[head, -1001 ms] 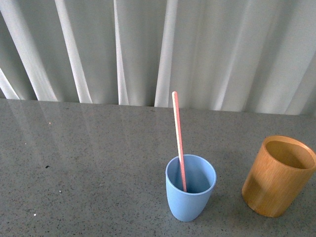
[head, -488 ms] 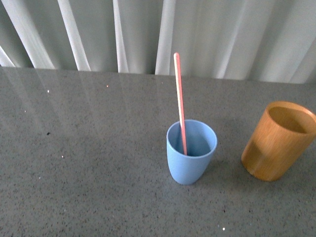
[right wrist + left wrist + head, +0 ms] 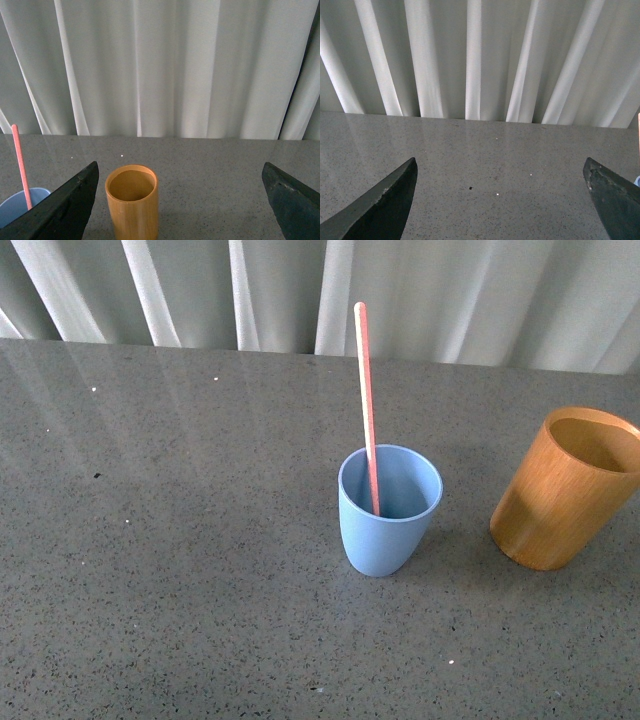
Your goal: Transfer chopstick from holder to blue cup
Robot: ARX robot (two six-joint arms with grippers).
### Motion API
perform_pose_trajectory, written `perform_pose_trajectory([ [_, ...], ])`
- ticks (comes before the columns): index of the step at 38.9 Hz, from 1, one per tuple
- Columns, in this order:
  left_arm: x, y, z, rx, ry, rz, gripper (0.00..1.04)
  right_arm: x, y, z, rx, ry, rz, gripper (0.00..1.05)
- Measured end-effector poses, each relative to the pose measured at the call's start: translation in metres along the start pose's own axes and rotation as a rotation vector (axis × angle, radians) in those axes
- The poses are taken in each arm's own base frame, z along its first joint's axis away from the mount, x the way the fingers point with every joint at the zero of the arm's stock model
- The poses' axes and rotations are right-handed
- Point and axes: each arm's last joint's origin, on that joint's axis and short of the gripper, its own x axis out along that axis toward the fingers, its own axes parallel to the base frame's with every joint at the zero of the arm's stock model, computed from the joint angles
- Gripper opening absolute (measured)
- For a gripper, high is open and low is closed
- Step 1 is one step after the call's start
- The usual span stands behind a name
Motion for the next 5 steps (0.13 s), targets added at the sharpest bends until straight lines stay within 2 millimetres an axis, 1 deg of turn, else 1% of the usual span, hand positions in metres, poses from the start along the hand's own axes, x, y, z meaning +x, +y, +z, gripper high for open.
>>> perform_pose_trajectory([
  [5,0.0,0.0,0.0,0.0,0.0,0.0,0.98,0.0,0.0,0.0,0.0,0.0,0.0,0.95],
])
